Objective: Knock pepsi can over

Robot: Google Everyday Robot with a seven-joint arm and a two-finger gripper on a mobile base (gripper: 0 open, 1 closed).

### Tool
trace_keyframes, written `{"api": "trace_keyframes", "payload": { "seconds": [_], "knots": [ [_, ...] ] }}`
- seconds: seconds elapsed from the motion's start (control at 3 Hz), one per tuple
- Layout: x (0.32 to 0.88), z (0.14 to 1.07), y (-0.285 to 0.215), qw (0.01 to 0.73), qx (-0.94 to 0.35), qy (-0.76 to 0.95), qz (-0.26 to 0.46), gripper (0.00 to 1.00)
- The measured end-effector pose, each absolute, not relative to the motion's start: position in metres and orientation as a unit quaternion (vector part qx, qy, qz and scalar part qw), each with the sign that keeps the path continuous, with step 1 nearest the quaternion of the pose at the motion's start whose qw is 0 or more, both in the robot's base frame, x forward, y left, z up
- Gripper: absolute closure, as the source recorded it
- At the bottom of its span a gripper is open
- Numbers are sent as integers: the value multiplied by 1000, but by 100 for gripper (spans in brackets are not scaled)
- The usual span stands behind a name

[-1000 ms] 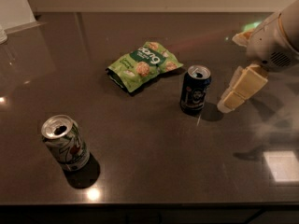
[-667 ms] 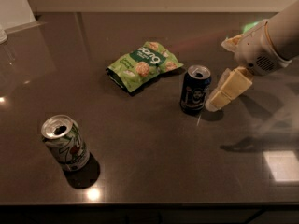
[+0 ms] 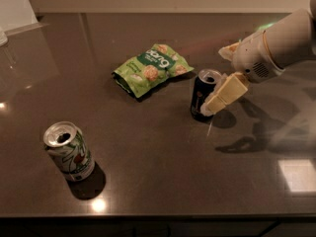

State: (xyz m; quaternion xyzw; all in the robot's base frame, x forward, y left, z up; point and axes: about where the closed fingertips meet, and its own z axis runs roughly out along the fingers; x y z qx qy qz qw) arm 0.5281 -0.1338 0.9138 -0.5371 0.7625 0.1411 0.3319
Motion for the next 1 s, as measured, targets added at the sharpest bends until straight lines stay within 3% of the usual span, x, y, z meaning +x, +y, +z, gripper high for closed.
{"api": "trace_keyframes", "payload": {
  "seconds": [1.0],
  "knots": [
    [530,895,-120,377,-524,738,197,0]
  ]
}}
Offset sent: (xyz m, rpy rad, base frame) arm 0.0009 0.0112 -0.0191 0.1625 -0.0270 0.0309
